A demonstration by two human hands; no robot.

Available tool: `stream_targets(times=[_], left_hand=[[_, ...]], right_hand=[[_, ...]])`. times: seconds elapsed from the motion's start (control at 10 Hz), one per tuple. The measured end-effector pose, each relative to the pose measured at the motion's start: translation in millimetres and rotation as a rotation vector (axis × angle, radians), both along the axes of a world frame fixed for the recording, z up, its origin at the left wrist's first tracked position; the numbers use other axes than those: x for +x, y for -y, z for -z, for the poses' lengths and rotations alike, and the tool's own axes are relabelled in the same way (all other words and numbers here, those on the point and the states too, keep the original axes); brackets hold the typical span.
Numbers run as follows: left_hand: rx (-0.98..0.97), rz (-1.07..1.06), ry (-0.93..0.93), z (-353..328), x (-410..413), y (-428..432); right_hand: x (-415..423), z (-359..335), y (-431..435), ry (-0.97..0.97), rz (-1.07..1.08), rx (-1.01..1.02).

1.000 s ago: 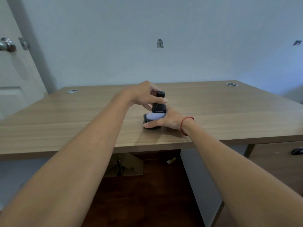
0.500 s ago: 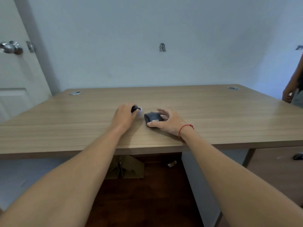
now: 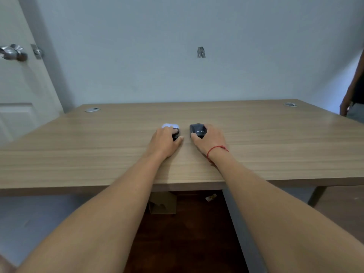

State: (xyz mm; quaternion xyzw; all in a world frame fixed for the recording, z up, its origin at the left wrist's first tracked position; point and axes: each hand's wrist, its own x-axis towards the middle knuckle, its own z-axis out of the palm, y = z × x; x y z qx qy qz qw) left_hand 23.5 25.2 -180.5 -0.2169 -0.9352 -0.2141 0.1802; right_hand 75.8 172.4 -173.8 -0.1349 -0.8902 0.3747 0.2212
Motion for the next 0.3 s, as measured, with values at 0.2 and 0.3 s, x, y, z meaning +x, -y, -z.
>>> stream_targets(times=[0.2,0.3], left_hand=[[0.075,-0.018,0.025,-2,11,-2],[0.138,-0.123,0.155,3,14,4]], right_hand=[[9,0,-1,-0.018,0.014,-0.074],[21,3,-2,0.024,0.01,-0.056]])
